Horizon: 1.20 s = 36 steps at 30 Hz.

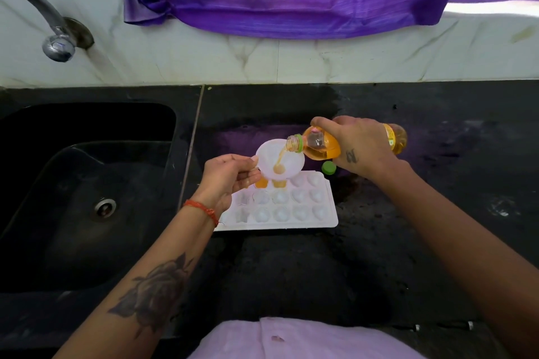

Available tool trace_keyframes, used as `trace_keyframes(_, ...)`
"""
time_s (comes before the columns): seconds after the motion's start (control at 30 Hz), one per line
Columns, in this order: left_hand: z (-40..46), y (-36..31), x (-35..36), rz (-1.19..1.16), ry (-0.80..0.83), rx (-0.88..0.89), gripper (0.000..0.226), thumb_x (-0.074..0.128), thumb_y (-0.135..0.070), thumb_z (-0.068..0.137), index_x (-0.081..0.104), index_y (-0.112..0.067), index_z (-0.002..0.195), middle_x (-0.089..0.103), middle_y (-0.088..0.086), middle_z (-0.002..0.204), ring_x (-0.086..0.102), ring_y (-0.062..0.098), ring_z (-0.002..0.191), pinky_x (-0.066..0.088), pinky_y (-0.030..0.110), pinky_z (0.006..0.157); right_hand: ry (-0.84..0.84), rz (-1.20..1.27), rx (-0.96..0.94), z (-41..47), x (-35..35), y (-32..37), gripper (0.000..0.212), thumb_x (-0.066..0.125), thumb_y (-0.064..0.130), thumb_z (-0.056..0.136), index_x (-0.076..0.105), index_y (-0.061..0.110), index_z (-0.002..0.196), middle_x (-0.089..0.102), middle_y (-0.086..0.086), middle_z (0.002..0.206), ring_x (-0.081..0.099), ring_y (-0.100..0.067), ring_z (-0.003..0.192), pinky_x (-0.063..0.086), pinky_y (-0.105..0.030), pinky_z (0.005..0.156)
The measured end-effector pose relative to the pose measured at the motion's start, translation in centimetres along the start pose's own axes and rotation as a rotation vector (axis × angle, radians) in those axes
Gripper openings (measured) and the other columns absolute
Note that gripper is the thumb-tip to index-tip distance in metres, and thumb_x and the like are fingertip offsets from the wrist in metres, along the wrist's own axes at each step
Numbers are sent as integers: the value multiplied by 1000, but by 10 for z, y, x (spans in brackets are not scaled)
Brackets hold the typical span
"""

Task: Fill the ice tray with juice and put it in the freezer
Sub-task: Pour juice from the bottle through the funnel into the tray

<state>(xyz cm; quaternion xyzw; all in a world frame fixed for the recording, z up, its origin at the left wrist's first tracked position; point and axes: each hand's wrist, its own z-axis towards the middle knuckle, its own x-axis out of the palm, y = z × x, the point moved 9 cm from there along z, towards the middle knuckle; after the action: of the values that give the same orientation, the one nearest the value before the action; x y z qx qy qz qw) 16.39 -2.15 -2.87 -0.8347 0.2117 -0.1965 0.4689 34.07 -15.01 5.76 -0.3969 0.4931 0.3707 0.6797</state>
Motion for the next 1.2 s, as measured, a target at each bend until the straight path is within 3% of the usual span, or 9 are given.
trace_keyframes(0.4, -1, -1, 7, -11, 21, -10, 3, 69, -2, 78, 66, -2, 76, 71, 4, 56, 68, 11, 51, 53, 17, 49, 21, 188, 87, -6, 5, -12, 83, 82, 43, 62, 35, 37, 130, 65, 0, 108, 62, -28, 95, 36, -31, 65)
trace_keyframes(0.67, 1, 3, 23, 1, 61, -16, 5, 71, -2, 77, 66, -1, 76, 69, 5, 53, 68, 12, 49, 53, 17, 49, -29, 128, 60, -15, -3, -22, 63, 71, 37, 75, 41, 32, 130, 66, -4, 105, 64, -29, 88, 30, -28, 59)
trace_keyframes(0.97, 2, 7, 34, 11, 62, -17, 6, 71, -2, 77, 67, 1, 80, 70, 5, 55, 69, 12, 52, 53, 18, 49, 13, -2, 48, -19, 4, -31, 66, 70, 26, 76, 38, 32, 133, 66, -7, 107, 63, -30, 89, 42, -31, 64)
trace_keyframes(1.2, 1, 7, 36, 11, 62, -22, 6, 71, -2, 77, 68, 1, 80, 70, 5, 56, 69, 13, 53, 53, 18, 49, 0, -9, 47, -20, 3, -34, 67, 72, 24, 75, 39, 32, 133, 66, -8, 106, 63, -31, 89, 41, -30, 63)
